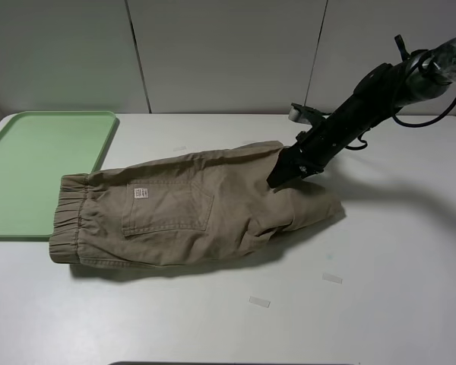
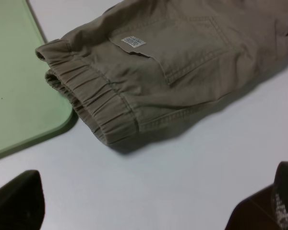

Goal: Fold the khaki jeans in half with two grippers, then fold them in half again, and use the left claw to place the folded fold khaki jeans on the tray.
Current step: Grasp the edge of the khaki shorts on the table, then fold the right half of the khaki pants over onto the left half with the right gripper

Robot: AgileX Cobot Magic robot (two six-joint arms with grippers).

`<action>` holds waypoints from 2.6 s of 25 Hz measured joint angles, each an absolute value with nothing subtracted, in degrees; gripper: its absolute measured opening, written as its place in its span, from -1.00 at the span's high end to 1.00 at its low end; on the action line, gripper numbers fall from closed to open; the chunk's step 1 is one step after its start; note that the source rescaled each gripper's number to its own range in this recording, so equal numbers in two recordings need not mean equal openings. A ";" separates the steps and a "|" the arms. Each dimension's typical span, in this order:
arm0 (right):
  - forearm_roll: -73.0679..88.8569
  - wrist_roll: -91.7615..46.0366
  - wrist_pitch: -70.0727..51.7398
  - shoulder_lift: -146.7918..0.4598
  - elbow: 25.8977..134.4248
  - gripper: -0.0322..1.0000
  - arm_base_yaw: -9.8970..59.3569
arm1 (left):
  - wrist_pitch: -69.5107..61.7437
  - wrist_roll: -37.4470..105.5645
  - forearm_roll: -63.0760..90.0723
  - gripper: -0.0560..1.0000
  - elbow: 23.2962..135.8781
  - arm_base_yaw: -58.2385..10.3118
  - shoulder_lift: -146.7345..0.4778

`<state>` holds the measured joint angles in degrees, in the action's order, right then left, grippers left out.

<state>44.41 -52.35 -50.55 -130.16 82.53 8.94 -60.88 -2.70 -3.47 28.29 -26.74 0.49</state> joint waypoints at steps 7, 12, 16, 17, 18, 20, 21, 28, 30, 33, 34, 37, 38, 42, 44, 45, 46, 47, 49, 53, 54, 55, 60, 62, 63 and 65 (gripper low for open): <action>39.48 -47.04 -47.59 -130.56 82.47 0.84 9.12 | -60.88 -2.70 -4.01 -1.00 28.29 -26.74 0.49; 35.25 -42.58 -47.50 -130.30 82.60 0.84 9.20 | -60.88 -2.70 -4.71 -1.00 28.29 -26.74 0.49; 28.17 -37.99 -47.69 -128.99 82.60 0.84 8.49 | -60.88 -2.70 -4.72 -1.00 28.29 -26.74 0.49; 25.59 -36.33 -47.49 -128.45 82.60 0.84 8.05 | -60.88 -2.70 -4.72 -1.00 28.29 -26.74 0.49; 22.89 -34.50 -47.17 -128.04 82.60 0.84 7.45 | -60.88 -2.70 -4.72 -1.00 28.29 -26.74 0.49; 17.47 -30.87 -46.29 -127.05 82.54 0.84 6.19 | -60.88 -2.70 -4.72 -1.00 28.29 -26.74 0.49; 14.06 -28.83 -45.70 -126.54 82.54 0.84 5.37 | -60.88 -2.70 -4.72 -1.00 28.29 -26.74 0.49; -1.78 -15.48 -44.05 -123.67 82.24 0.84 -0.83 | -60.88 -2.70 -4.72 -1.00 28.29 -26.74 0.49; -6.51 -11.34 -43.68 -123.68 82.24 0.84 -2.45 | -60.88 -2.70 -4.72 -1.00 28.29 -26.74 0.49; -12.85 -6.75 -43.68 -123.68 81.99 0.84 -3.46 | -60.88 -2.70 -4.72 -1.00 28.29 -26.74 0.49; -14.18 -5.45 -43.68 -123.62 81.99 0.84 -3.73 | -60.88 -2.70 -4.72 -1.00 28.29 -26.74 0.49; -17.64 -3.12 -43.70 -122.89 81.94 0.84 -3.73 | -60.88 -2.70 -4.72 -1.00 28.29 -26.74 0.49; -19.12 -2.10 -43.82 -122.28 81.94 0.84 -3.73 | -60.88 -2.70 -4.72 -1.00 28.29 -26.74 0.49; -25.68 2.97 -45.13 -119.01 81.94 0.84 -2.58 | -60.88 -2.70 -4.72 -1.00 28.29 -26.74 0.49; -27.11 4.35 -45.46 -117.25 81.94 0.84 -1.33 | -60.88 -2.70 -4.72 -1.00 28.29 -26.74 0.49; -27.33 4.62 -45.62 -116.42 81.94 0.84 -0.70 | -60.88 -2.70 -4.72 -1.00 28.29 -26.74 0.49; -27.49 4.63 -45.84 -115.78 81.94 0.84 0.10 | -60.88 -2.70 -4.72 -1.00 28.29 -26.74 0.49; -27.64 4.78 -46.15 -115.20 81.94 0.84 0.92 | -60.88 -2.70 -4.72 -1.00 28.29 -26.74 0.49; -28.14 4.89 -47.11 -114.46 81.94 0.84 2.42 | -60.88 -2.70 -4.72 -1.00 28.29 -26.74 0.49; -27.94 5.75 -48.70 -114.22 81.94 0.84 5.89 | -60.88 -2.70 -4.72 -1.00 28.29 -26.74 0.49; -27.51 5.83 -48.98 -114.22 81.94 0.84 6.90 | -60.88 -2.70 -4.72 -1.00 28.29 -26.74 0.49; -26.82 5.87 -49.25 -114.22 81.94 0.84 7.91 | -60.88 -2.70 -4.72 -1.00 28.29 -26.74 0.49; -23.25 5.87 -49.66 -114.22 81.94 0.84 12.51 | -60.88 -2.70 -4.72 -1.00 28.29 -26.74 0.49; -21.23 5.87 -49.85 -114.22 81.94 0.84 14.32 | -60.88 -2.70 -4.72 -1.00 28.29 -26.74 0.49; -20.35 5.87 -50.00 -114.22 81.94 0.84 15.04 | -60.88 -2.70 -4.72 -1.00 28.29 -26.74 0.49; -18.59 5.87 -50.30 -114.22 81.94 0.84 16.68 | -60.88 -2.70 -4.72 -1.00 28.29 -26.74 0.49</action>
